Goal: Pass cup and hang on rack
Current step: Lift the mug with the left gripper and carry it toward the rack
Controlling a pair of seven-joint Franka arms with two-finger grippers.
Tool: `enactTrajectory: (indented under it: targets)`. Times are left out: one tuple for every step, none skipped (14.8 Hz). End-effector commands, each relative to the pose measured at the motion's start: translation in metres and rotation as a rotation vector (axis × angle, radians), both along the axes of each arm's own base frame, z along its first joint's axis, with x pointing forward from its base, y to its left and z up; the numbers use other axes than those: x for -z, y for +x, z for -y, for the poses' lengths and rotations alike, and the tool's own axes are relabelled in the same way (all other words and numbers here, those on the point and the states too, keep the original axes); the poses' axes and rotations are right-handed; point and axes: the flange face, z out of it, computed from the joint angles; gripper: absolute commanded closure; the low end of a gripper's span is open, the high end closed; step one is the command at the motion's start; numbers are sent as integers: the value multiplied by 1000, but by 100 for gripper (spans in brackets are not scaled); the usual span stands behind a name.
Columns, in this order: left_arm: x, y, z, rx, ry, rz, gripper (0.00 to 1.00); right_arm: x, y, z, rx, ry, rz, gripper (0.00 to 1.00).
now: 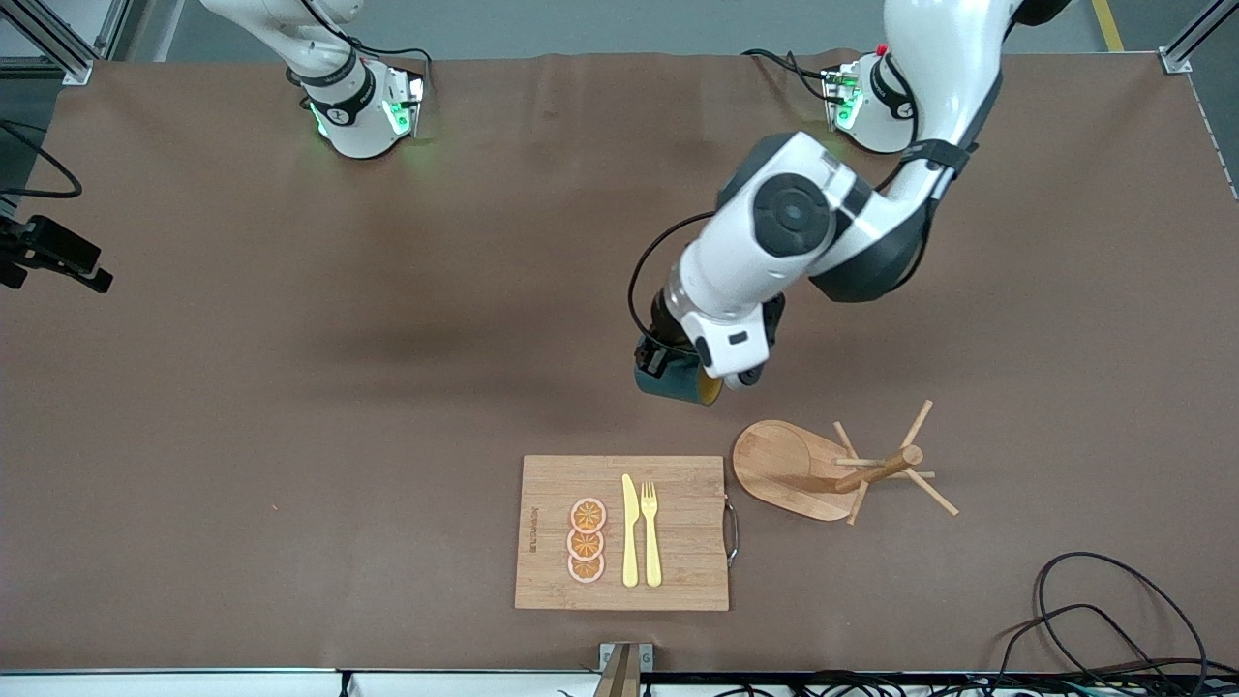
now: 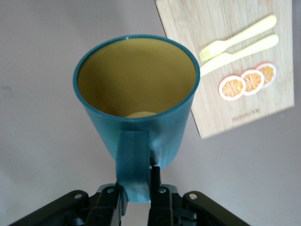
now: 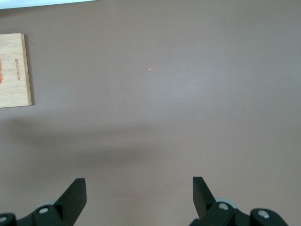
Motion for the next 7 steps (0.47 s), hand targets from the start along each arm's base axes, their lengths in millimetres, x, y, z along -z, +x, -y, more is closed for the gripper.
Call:
enactTrajectory:
  targets:
    - [-21,18,-38,-12,-142,-25,97,-5,-8,2,-12,9,6,0]
    - [-25,27,-52,-9,-195,-29,97,-5,-8,2,-12,9,6,0]
    - [-26,35,-66,-12,-239,-34,97,-5,-8,2,-12,9,5,0]
    - [-23,41,-78,-11,-276,-40,97,-4,-7,2,-10,9,5,0]
    - [-24,49,-92,-14,-321,-40,97,-5,-8,2,-10,9,6,0]
    - [-23,57,-109,-12,-367,-39,97,-5,-8,2,-10,9,6,0]
    - [-23,61,-119,-5,-402,-33,97,-5,-8,2,-10,9,6,0]
